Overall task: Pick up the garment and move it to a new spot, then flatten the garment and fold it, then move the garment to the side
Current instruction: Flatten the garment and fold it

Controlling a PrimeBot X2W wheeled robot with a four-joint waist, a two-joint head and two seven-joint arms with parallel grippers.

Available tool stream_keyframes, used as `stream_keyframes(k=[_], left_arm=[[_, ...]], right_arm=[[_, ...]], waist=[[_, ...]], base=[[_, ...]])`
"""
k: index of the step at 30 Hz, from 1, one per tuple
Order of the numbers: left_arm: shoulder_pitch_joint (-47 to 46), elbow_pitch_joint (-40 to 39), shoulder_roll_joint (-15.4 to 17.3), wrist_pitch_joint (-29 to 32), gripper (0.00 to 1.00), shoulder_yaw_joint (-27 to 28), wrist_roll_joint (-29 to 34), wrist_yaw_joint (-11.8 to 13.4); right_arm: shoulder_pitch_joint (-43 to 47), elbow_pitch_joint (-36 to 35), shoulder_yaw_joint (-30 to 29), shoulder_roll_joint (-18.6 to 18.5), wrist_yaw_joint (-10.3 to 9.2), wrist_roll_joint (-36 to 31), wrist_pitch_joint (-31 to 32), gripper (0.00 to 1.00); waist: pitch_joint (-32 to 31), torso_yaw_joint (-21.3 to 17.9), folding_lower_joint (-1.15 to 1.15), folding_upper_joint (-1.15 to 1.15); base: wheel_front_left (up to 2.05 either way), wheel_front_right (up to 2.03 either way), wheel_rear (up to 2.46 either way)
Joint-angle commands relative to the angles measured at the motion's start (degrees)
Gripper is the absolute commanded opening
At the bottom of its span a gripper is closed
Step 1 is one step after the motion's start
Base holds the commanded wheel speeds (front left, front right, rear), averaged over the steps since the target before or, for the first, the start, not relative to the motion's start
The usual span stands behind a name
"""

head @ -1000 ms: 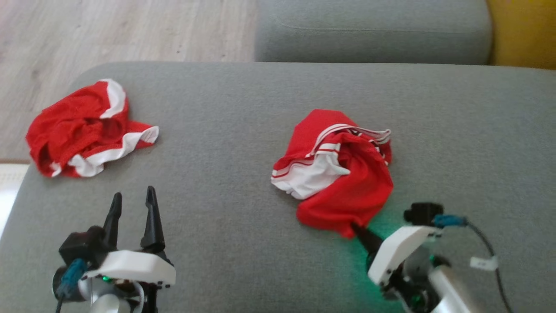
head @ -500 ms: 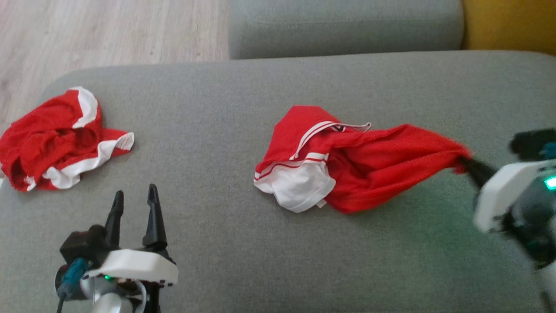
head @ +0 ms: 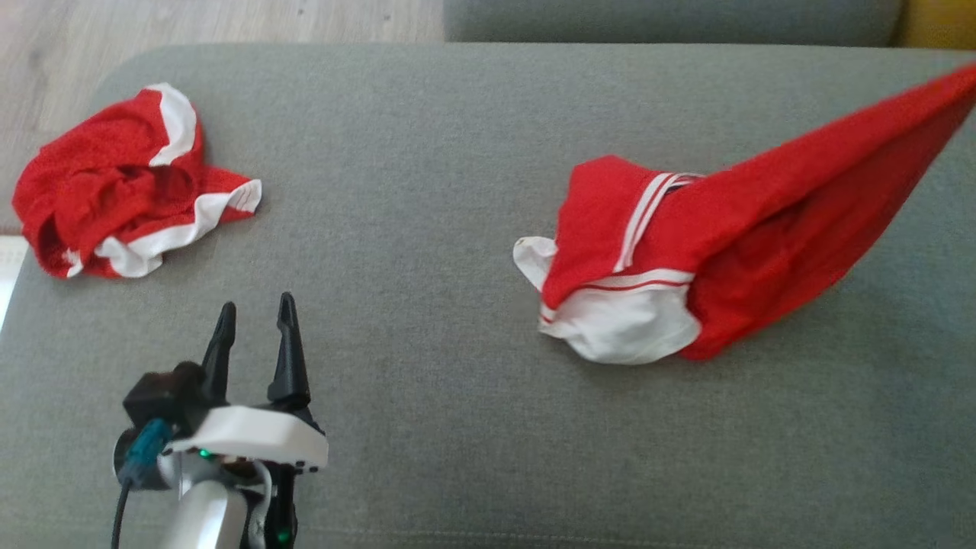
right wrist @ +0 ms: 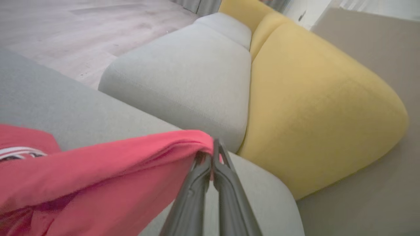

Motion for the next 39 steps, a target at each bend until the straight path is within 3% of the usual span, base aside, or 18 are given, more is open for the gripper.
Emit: stream_keyframes(k=[1, 4, 10, 14, 15, 17, 25, 29, 32, 34, 39], left_arm=[[-3.1, -1.25, 0.21, -0.69, 1.0, 1.52, 0.49, -0.1], [-3.34, -0.73, 0.18, -0.69, 1.0, 1.43, 0.57, -0.19], [-2.5, 0.17, 0.0, -0.7, 1.0, 1.7, 0.26, -0.14], [-2.43, 0.65, 0.33, -0.7, 1.0, 1.93, 0.03, -0.33], [-2.32, 0.79, 0.46, -0.7, 1.0, 1.99, -0.04, -0.36], [-1.96, 0.96, 0.73, -0.7, 1.0, 2.24, -0.23, -0.32], [-0.99, 0.63, 1.95, -0.21, 1.0, 2.71, -0.64, -0.18], [-0.7, -0.3, 2.89, 0.88, 1.0, 2.68, -0.93, -0.39], [-1.2, -0.87, 3.76, 3.02, 1.0, 2.24, -1.44, -1.28], [-2.55, -1.4, 4.52, 7.1, 1.0, 1.7, -3.27, -3.1], [-6.54, -0.81, 6.53, 19.77, 1.0, -0.46, -8.59, -8.47]], right_arm=[[-3.5, 0.02, 1.45, -2.68, -0.04, -0.75, -2.32, 0.0], [-3.74, 3.54, 5.89, -2.12, -0.04, 0.73, -1.84, 0.0], [3.03, 9.36, 15.65, -2.42, -0.04, 8.15, 6.11, 0.0], [5.35, 13.68, 19.62, -2.48, -0.04, 9.76, 10.17, 0.0], [5.71, 14.32, 20.33, -2.21, -0.04, 10.19, 10.75, 0.2], [6.01, 15.3, 21.62, -1.95, -0.04, 10.6, 11.63, 1.0], [4.32, 17.46, 20.38, -2.41, -0.04, 10.73, 8.59, 1.0], [3.02, 15.03, 12.84, -0.83, -0.04, 11.48, 0.02, 1.0], [4.64, 12.08, 7.29, 2.66, -0.04, 11.45, -5.79, 1.0], [7.69, 8.65, 1.01, 7.83, -0.04, 10.63, -11.81, 1.0], [13.79, 2.61, -6.57, 17.27, -0.04, 8.06, -18.7, 1.0]], waist=[[0.72, 0.6, -0.01, 0.0], [0.46, 0.74, -0.01, 0.0], [-1.22, -0.33, -0.01, 0.0], [-2.67, -1.26, -0.01, 0.0], [-3.05, -1.49, -0.01, 0.0], [-3.8, -2.07, -0.01, 0.0], [-5.96, -4.57, -0.01, 0.0], [-6.7, -6.31, -0.01, 0.0], [-7.03, -7.4, -0.01, 0.0], [-7.09, -8.33, -0.01, 0.0], [-6.27, -10.2, -0.01, 0.0]], base=[[0.0, 0.0, 0.0], [0.0, 0.0, 0.0], [0.0, 0.0, 0.0], [0.0, 0.0, 0.0], [0.0, 0.0, 0.0], [0.0, 0.0, 0.0], [0.0, 0.0, 0.0], [0.0, 0.0, 0.0], [0.0, 0.0, 0.0], [0.0, 0.0, 0.0], [0.0, 0.0, 0.0]])
